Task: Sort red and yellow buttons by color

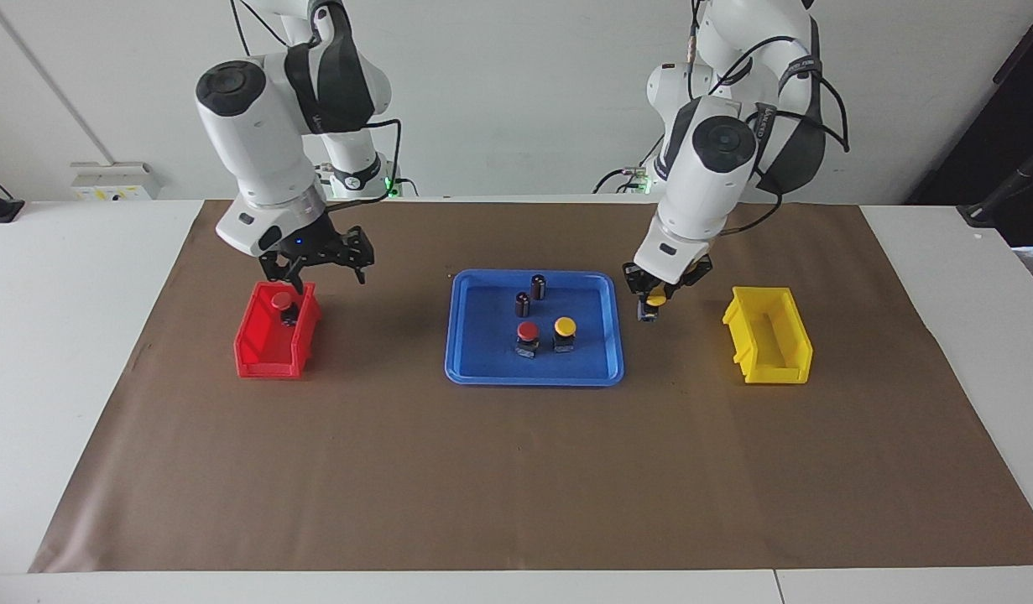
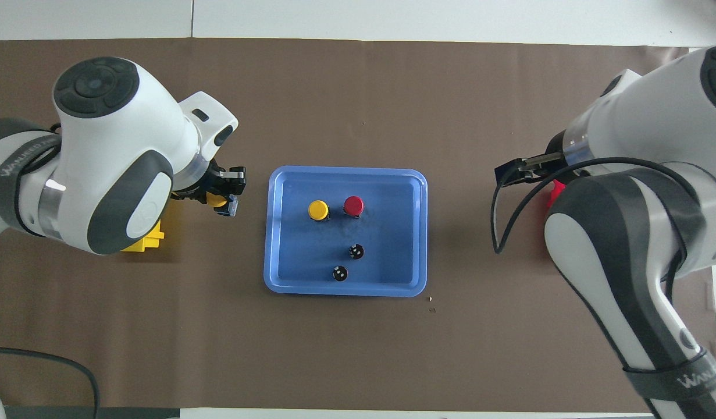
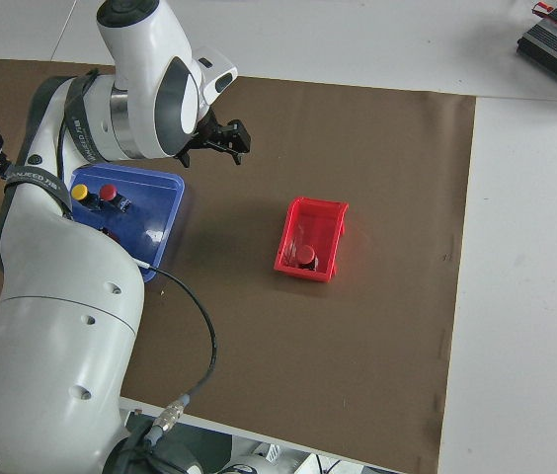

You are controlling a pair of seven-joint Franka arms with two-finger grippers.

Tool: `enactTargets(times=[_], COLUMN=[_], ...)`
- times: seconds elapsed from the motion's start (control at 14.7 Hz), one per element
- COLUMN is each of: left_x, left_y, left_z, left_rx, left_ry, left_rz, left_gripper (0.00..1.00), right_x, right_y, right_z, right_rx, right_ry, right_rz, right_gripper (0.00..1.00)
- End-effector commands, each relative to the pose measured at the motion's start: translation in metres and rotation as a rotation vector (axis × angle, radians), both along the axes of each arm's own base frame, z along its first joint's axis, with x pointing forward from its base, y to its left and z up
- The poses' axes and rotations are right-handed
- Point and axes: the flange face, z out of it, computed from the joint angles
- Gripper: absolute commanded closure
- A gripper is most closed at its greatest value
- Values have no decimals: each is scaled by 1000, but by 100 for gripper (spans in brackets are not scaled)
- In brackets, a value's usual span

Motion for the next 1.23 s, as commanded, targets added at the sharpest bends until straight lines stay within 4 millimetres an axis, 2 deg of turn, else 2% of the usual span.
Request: enactTargets(times=[0.0, 0.07, 0.14, 0.2, 0.27, 0.34, 0.48, 0.61, 0.82, 0.88, 1.02, 1.16], left_x=[21, 26, 29, 30, 28, 25, 6, -9, -25, -29, -36, -40], left_y=[90, 120, 139, 157, 171, 180, 186, 206, 216, 216, 212, 210], left_z=[1, 2, 3, -1, -6, -10, -29, -50, -74, -82, -102, -112], left_rx=[-31, -40, -44, -47, -41, -28, -19, -17, -16, -16, -15, -17], left_ry=[28, 25, 23, 22, 25, 20, 4, -38, -45, -51, -67, -72], left_rz=[-62, -73, -81, -83, -88, -97, -98, -96, -102, -98, -88, -89], left_gripper=[98, 98, 98, 98, 98, 98, 98, 99, 98, 98, 98, 98], right_x=[27, 28, 24, 23, 18, 12, -3, 0, -15, -19, -21, -23], right_y=[113, 137, 168, 185, 190, 195, 219, 215, 219, 220, 221, 220], right_z=[-11, -28, -37, -46, -77, -94, -112, -131, -158, -166, -170, -173], right_rx=[6, -21, -19, -5, -10, -8, -24, -52, -48, -45, -44, -42], right_ry=[-9, 5, -10, -49, -52, -52, -47, -50, -49, -49, -49, -51], right_rz=[-114, -116, -103, -113, -120, -113, -103, -99, -80, -77, -73, -71], right_gripper=[0, 0, 0, 0, 0, 0, 0, 7, 19, 20, 23, 26])
